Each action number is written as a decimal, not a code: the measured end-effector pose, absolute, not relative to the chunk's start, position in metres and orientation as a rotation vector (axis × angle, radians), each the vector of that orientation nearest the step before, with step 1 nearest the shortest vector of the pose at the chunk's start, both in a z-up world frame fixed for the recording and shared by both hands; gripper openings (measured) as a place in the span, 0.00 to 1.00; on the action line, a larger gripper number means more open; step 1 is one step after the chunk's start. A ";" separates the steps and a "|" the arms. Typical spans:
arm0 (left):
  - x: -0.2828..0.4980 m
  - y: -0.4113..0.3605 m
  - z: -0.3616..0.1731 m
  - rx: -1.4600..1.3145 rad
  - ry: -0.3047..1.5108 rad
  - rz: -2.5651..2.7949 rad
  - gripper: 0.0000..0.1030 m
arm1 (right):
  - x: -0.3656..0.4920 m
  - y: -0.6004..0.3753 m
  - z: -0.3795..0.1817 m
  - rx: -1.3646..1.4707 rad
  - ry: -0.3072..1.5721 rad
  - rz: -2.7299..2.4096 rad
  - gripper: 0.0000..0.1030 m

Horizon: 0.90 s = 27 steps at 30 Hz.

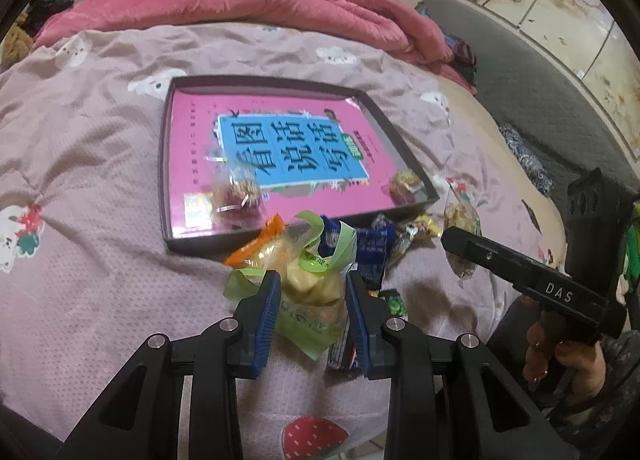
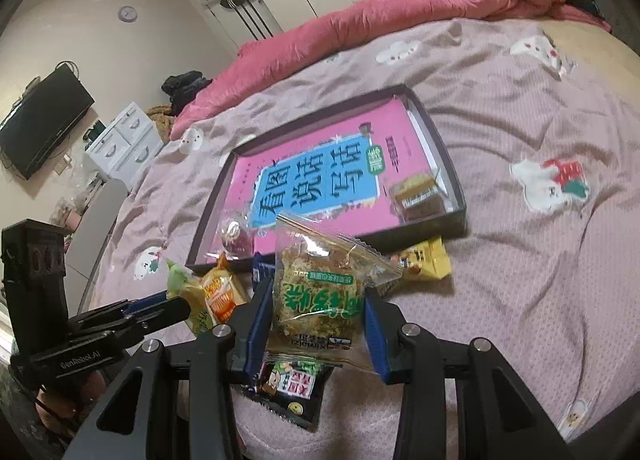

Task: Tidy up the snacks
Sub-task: 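Carry green packet over tray with left tool while right tool carries clear bag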

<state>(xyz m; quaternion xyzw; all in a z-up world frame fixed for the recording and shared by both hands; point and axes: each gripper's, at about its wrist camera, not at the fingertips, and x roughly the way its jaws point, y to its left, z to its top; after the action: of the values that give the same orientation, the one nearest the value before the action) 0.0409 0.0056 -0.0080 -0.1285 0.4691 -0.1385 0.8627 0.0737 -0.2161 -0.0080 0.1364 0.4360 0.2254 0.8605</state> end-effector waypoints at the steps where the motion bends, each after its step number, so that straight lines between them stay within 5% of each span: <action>1: 0.042 0.006 -0.006 -0.270 0.978 -0.285 0.33 | 0.076 -0.215 -0.006 0.280 0.905 0.475 0.41; 27: 0.123 0.028 -0.024 -0.329 0.973 -0.159 0.33 | 0.129 -0.219 -0.013 0.256 0.866 0.438 0.41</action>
<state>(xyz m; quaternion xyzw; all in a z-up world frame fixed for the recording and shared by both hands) 0.1231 0.0283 -0.0243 -0.1574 0.4651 -0.0760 0.8678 0.1289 -0.2189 -0.0132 0.1225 0.4151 0.2099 0.8767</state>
